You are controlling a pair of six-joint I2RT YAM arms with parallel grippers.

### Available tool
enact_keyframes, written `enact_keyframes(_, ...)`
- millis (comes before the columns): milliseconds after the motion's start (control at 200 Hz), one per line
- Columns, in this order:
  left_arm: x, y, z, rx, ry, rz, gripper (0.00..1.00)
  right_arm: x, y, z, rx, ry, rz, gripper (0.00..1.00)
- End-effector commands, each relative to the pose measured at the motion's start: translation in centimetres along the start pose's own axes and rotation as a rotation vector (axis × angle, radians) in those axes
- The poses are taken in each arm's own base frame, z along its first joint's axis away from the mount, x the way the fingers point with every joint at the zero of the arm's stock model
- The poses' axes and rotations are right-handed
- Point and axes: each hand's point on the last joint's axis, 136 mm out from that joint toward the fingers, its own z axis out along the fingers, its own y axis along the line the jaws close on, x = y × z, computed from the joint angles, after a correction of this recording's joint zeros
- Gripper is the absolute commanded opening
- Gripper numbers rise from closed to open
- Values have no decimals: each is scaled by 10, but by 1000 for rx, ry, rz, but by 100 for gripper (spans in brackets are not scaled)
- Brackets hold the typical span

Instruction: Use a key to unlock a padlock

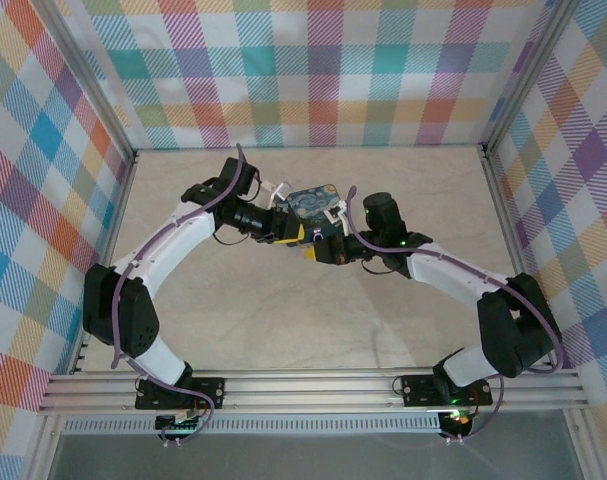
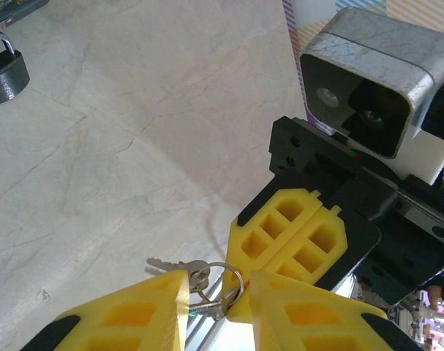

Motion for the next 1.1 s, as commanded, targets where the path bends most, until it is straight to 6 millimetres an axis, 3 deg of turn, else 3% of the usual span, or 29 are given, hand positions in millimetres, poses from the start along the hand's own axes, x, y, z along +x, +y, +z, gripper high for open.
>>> enact_keyframes(0,10,-10,-5,40,20,16,27,-21,27,-9,-48,-43,-119,0)
enact_keyframes(150,12,-4,-4,18,25,7,28,-25,33,-11,-60,-48,-139,0)
enact_keyframes(265,9,0,-7,-5,11,4,33,-24,35,-11,-61,-40,-142,0)
enact_keyframes(425,3,-5,-14,7,-8,13,37,-20,31,-11,-48,-29,-133,0)
enact_keyframes(740,12,-19,-15,108,3,36,24,-25,28,-9,-51,-36,-129,0)
enact_keyframes(1095,13,-20,-16,137,1,41,19,-31,33,-11,-112,-25,-115,0)
